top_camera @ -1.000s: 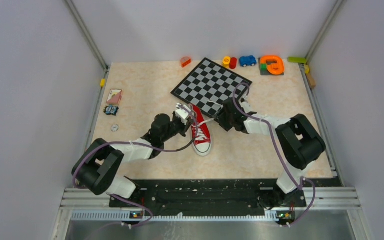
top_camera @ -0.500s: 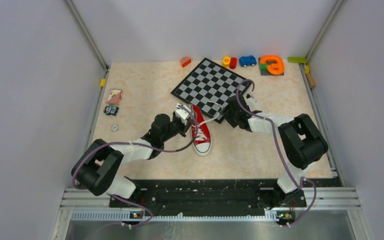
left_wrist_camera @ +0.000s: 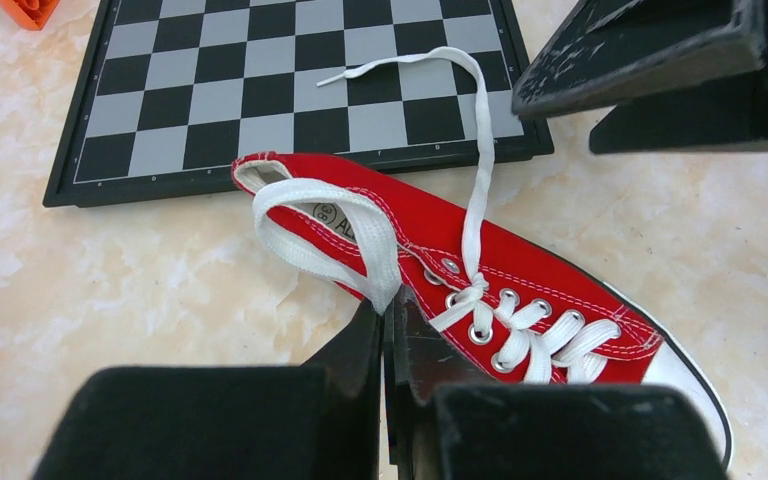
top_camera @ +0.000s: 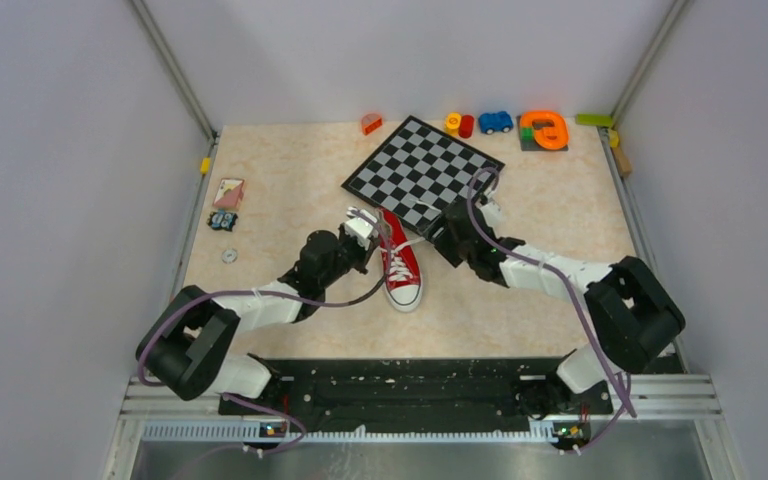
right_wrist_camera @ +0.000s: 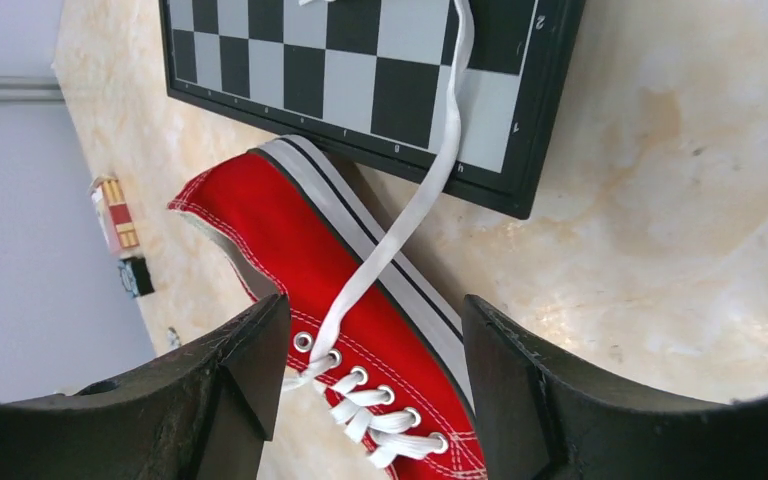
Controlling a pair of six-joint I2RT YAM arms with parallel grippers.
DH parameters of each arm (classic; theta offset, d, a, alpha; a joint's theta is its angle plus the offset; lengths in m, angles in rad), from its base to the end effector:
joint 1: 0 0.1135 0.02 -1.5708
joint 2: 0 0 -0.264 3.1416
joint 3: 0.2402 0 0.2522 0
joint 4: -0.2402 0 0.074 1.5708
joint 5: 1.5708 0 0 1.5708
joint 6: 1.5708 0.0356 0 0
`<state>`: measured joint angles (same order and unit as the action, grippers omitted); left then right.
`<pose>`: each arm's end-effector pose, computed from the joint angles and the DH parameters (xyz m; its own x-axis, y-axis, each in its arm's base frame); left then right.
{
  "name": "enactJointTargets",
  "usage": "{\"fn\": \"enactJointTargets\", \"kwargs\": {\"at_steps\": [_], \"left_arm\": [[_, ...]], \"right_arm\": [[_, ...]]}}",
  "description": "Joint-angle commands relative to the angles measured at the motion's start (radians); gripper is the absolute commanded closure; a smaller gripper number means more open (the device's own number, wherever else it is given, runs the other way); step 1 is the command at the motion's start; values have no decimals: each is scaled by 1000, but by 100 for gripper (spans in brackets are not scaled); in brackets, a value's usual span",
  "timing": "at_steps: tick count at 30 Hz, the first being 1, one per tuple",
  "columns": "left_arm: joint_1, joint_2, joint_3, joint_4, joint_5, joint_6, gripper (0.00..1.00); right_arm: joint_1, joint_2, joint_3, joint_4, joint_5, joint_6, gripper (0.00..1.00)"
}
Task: Tie the shoes
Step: Wrap the shoelace around the shoelace.
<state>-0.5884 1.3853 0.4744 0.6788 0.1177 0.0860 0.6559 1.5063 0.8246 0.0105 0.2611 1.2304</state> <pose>0.2267 -0.1563 0.1911 -0.1351 0.1927 -0.9719 0.6603 0.7489 0.0567 0.2559 0.1854 0.2018 -0.5689 0.7113 -0.4128 0.3214 0.6543 0.6845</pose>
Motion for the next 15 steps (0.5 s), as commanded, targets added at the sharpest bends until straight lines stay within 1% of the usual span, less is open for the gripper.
{"fn": "enactJointTargets", "kwargs": {"at_steps": [1,10,12,15], "left_arm": [[8,-18,-8,36,-5,14,100],[9,-5,4,37,48,18,100],[8,-5,7,32,55,24,100],[8,-3,7,28,60,26,100]], "right_arm": [[21,62,22,80,20,101,35],[24,207,36,202,13,197,38],[24,233,35,217,28,230,39],[21,255,43,222,87,227,39]]}}
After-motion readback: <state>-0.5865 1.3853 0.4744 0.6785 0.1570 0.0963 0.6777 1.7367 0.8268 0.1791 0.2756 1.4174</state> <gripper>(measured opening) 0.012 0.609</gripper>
